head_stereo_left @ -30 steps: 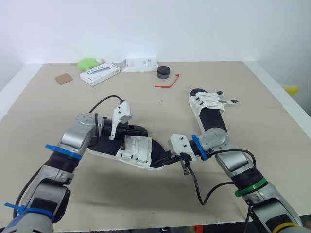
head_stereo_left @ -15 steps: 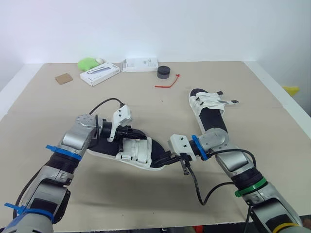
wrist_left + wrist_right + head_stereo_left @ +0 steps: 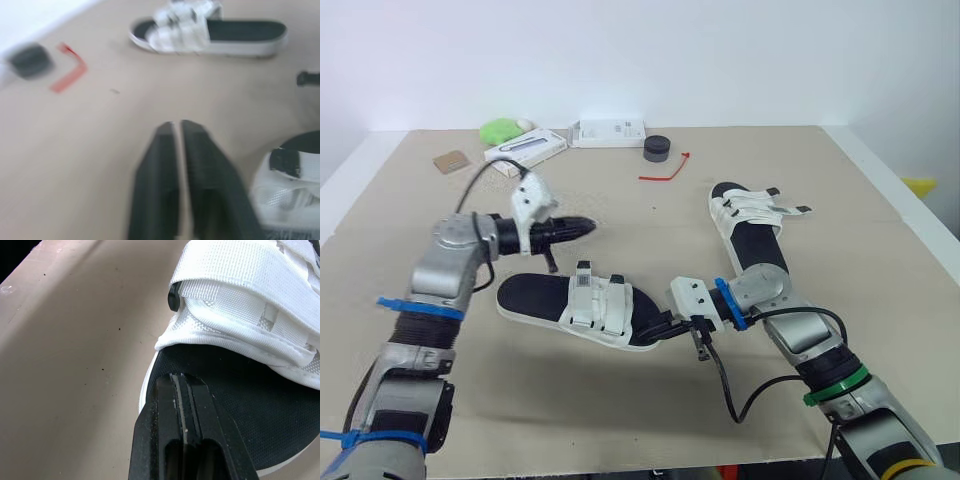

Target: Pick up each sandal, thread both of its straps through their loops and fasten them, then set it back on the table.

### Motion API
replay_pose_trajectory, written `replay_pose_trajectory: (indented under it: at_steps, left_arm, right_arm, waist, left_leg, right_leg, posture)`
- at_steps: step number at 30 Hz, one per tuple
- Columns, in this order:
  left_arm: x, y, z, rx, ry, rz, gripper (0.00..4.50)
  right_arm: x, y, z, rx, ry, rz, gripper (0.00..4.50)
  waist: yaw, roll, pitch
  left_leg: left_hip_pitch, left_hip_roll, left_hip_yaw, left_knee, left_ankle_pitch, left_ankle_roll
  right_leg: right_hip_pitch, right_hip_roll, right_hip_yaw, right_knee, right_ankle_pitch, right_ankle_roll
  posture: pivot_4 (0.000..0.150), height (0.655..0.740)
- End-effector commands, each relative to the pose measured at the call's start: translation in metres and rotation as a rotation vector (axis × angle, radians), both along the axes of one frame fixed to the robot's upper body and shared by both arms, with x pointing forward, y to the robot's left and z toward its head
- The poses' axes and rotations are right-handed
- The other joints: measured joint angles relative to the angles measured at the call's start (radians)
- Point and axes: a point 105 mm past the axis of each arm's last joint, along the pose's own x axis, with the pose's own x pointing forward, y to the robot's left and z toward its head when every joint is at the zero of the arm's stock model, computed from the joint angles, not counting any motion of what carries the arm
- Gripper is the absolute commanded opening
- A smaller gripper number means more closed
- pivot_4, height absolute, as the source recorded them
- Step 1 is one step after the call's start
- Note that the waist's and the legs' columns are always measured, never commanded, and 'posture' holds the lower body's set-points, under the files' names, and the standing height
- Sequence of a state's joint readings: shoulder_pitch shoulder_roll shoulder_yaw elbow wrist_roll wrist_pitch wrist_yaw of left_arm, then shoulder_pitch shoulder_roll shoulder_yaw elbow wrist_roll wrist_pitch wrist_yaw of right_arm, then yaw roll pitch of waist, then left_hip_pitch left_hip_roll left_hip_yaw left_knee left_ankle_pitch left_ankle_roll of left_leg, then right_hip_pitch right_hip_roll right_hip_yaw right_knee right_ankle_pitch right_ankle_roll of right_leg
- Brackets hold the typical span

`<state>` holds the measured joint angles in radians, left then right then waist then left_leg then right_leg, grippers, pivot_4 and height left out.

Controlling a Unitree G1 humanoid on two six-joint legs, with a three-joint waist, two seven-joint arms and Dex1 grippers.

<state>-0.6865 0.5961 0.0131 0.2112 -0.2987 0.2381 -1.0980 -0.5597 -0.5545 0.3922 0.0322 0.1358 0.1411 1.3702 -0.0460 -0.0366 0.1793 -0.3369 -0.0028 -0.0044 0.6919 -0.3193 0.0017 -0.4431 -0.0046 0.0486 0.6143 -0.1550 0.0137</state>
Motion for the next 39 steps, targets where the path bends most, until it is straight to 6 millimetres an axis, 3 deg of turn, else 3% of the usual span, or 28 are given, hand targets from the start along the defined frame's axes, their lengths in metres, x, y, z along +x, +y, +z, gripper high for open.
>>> replay_pose_trajectory:
  at_steps: [1, 3, 6, 7, 10, 14, 17, 20, 21, 23, 25, 39]
  left_arm:
    - [-0.017, 0.007, 0.018, -0.013, -0.092, -0.011, 2.21]
    - [-0.026, 0.011, 0.018, 0.001, -0.104, -0.014, 3.04]
    - [-0.045, 0.030, -0.007, 0.094, -0.059, -0.027, 4.30]
    - [-0.051, 0.034, -0.015, 0.135, -0.049, -0.037, 4.41]
    - [-0.059, 0.044, -0.031, 0.245, -0.045, -0.064, 4.41]
    - [-0.053, 0.051, -0.028, 0.272, -0.086, -0.051, 4.41]
    - [-0.051, 0.050, -0.027, 0.285, -0.107, -0.071, 4.50]
    - [-0.053, 0.045, -0.031, 0.305, -0.110, -0.115, 4.50]
    - [-0.054, 0.043, -0.033, 0.313, -0.110, -0.129, 4.50]
    - [-0.054, 0.041, -0.036, 0.324, -0.111, -0.151, 4.50]
    - [-0.054, 0.037, -0.039, 0.337, -0.115, -0.181, 4.50]
    - [-0.051, -0.001, -0.052, 0.362, -0.174, -0.347, 4.50]
  right_arm:
    - [0.002, -0.002, 0.001, 0.010, 0.002, -0.022, 0.00]
    - [0.005, -0.002, 0.006, 0.036, 0.000, -0.039, 0.00]
    - [0.007, -0.005, 0.015, 0.082, 0.004, -0.065, 0.00]
    - [0.007, -0.006, 0.016, 0.084, 0.005, -0.066, 0.00]
    - [0.005, -0.009, 0.022, 0.112, 0.016, -0.070, 0.00]
    - [0.006, -0.013, 0.042, 0.199, 0.071, -0.100, 0.00]
    - [0.007, -0.022, 0.076, 0.342, 0.143, -0.119, 0.92]
    - [0.009, -0.034, 0.107, 0.460, 0.194, -0.136, 2.39]
    - [0.010, -0.038, 0.115, 0.491, 0.203, -0.142, 2.62]
    - [0.012, -0.043, 0.128, 0.535, 0.201, -0.151, 3.37]
    - [0.011, -0.044, 0.131, 0.550, 0.189, -0.149, 4.45]
    - [0.001, -0.055, 0.124, 0.471, 0.047, -0.127, 4.45]
  waist:
    - [0.000, 0.000, 0.000]
    - [0.001, 0.000, 0.000]
    - [-0.002, 0.000, 0.000]
    - [-0.001, 0.000, 0.000]
    - [0.006, 0.000, 0.000]
    - [0.020, 0.000, 0.000]
    - [0.022, 0.001, 0.000]
    - [0.023, 0.001, 0.000]
    - [0.022, 0.001, 0.001]
    - [0.022, 0.001, 0.001]
    - [0.023, 0.001, 0.000]
    - [0.023, 0.001, 0.000]
  left_leg:
    - [0.000, 0.000, 0.000, 0.000, 0.000, 0.000]
    - [0.000, -0.001, 0.000, 0.000, 0.000, 0.000]
    - [0.000, -0.001, 0.001, 0.000, 0.000, 0.000]
    - [0.000, 0.000, 0.001, 0.000, 0.000, 0.000]
    - [-0.001, 0.000, -0.001, 0.000, 0.000, 0.000]
    - [-0.002, -0.001, -0.001, 0.000, 0.000, 0.000]
    - [-0.002, -0.001, -0.001, 0.000, 0.000, 0.000]
    - [-0.002, -0.001, -0.001, 0.000, -0.001, 0.001]
    - [-0.003, -0.001, -0.001, 0.000, -0.001, 0.002]
    - [-0.003, -0.001, -0.001, -0.001, -0.002, 0.002]
    - [-0.003, -0.001, -0.001, -0.001, -0.002, 0.002]
    - [-0.005, -0.002, -0.001, 0.000, -0.003, 0.003]
  right_leg:
    - [0.000, 0.000, 0.000, 0.000, 0.000, 0.000]
    - [0.000, -0.002, 0.000, 0.000, 0.000, 0.000]
    - [0.000, -0.002, 0.001, 0.000, 0.000, 0.000]
    - [-0.001, -0.002, 0.000, 0.000, 0.000, 0.000]
    - [-0.001, -0.002, -0.002, 0.000, -0.001, 0.000]
    - [-0.001, -0.003, -0.003, 0.000, -0.002, 0.000]
    - [-0.001, -0.003, -0.003, -0.001, -0.001, 0.000]
    - [-0.001, -0.003, -0.003, -0.001, 0.001, -0.004]
    - [-0.001, -0.003, -0.003, -0.001, 0.001, -0.004]
    - [-0.002, -0.003, -0.003, -0.002, 0.000, -0.004]
    - [-0.002, -0.003, -0.003, -0.002, 0.000, -0.004]
    - [-0.002, -0.005, -0.004, -0.002, -0.001, -0.002]
  posture:
    - [0.150, 0.7400]
    - [0.150, 0.7400]
    - [0.150, 0.7400]
    - [0.150, 0.7400]
    - [0.150, 0.7400]
    - [0.150, 0.7400]
    - [0.150, 0.7400]
    - [0.150, 0.7400]
    - [0.150, 0.7400]
    - [0.150, 0.7400]
    - [0.150, 0.7400]
    - [0.150, 0.7400]
